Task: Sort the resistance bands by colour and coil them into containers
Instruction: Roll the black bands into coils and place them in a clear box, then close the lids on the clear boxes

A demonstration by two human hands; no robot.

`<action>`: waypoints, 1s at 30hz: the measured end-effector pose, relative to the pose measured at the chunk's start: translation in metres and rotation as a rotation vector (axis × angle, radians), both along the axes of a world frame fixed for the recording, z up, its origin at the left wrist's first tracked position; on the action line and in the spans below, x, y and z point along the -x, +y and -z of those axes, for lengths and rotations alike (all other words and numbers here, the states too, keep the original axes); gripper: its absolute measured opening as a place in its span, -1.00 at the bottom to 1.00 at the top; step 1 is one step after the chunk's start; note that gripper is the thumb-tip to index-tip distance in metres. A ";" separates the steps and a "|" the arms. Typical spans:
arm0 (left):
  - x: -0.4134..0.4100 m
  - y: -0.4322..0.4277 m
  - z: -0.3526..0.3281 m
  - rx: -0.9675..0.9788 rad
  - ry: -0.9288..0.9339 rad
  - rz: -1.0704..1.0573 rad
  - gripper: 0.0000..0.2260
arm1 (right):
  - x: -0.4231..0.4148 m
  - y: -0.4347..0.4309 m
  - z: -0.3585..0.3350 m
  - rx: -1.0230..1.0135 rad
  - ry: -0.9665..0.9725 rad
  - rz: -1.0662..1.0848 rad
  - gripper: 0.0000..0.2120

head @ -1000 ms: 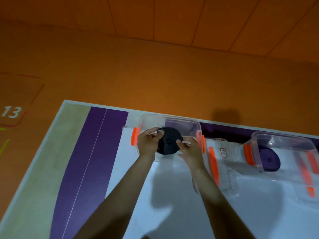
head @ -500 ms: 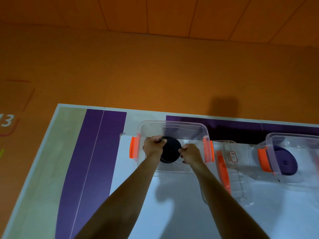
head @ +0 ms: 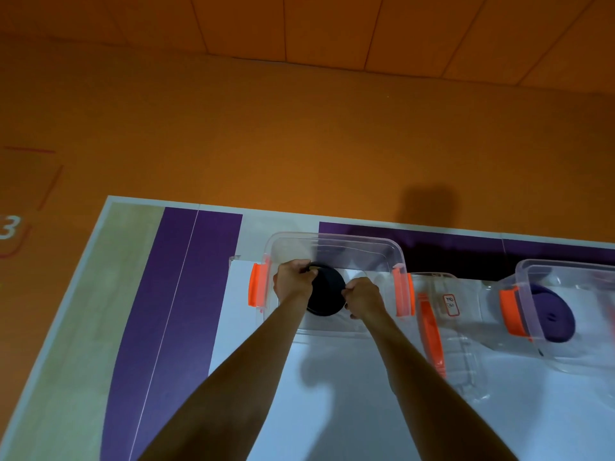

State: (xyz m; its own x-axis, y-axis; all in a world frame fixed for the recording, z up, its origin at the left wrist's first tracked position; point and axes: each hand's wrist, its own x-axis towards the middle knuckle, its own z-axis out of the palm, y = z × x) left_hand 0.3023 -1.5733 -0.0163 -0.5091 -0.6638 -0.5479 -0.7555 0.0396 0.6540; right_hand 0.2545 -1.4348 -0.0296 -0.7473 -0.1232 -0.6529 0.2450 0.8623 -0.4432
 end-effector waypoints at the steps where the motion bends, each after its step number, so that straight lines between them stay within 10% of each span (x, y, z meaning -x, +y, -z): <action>1: -0.001 0.000 0.000 0.007 0.000 0.009 -0.79 | -0.001 0.000 0.000 -0.005 0.000 0.004 -0.82; 10: -0.003 0.002 -0.014 0.106 -0.076 0.208 -0.66 | -0.004 0.005 -0.036 0.043 0.081 -0.046 -0.73; 14: -0.009 0.007 -0.041 0.136 -0.109 0.366 -0.50 | -0.011 0.029 -0.088 0.193 0.444 -0.068 -0.84; 20: -0.068 0.035 -0.092 0.585 0.121 0.621 -0.74 | -0.034 0.130 -0.104 0.379 0.699 0.138 -0.84; 30: -0.165 0.083 -0.082 0.862 0.051 0.659 -0.57 | -0.040 0.198 0.000 -0.118 0.303 -0.004 -0.57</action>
